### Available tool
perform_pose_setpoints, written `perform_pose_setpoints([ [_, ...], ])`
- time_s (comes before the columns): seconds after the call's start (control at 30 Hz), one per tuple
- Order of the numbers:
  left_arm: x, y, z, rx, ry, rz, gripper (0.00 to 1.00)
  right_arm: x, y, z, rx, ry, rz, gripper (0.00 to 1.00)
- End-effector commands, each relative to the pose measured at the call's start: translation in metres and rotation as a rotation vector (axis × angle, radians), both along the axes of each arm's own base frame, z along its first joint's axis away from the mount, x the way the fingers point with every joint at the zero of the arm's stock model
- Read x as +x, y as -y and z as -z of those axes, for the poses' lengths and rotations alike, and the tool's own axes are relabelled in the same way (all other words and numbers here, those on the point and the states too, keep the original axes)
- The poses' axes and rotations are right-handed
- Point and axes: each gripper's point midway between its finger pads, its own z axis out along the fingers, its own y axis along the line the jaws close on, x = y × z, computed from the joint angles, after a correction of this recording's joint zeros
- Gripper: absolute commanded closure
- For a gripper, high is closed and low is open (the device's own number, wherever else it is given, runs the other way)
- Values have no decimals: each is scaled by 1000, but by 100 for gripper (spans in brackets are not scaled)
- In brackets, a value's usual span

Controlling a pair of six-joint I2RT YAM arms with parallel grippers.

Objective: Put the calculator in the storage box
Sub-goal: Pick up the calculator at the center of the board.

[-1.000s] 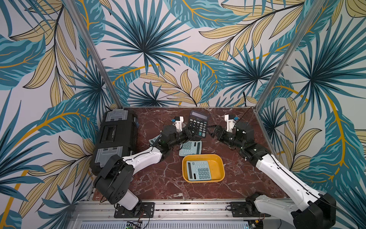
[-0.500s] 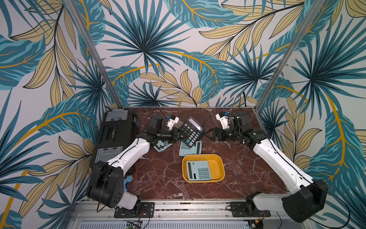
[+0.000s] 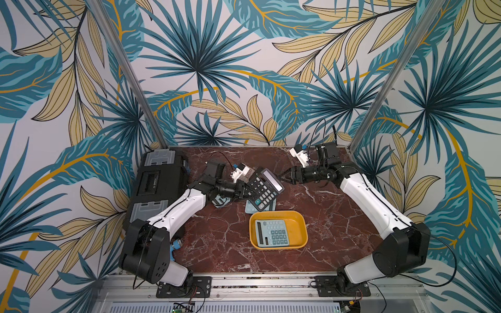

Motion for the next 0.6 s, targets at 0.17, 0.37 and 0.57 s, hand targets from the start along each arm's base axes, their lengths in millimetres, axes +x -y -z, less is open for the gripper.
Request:
perform_pose_setpoints([
  [0.17,-12,15,-8,-25,54,82,92,-6,-11,14,35,-55,-108,42],
  [0.37,-12,20,0,-27,36,97,94,-14,-14,17,58,-68,-148,57],
  [0.57,-12,21,-1,-29,41,105,93,-20,-13,26,56,-87,-159,61],
])
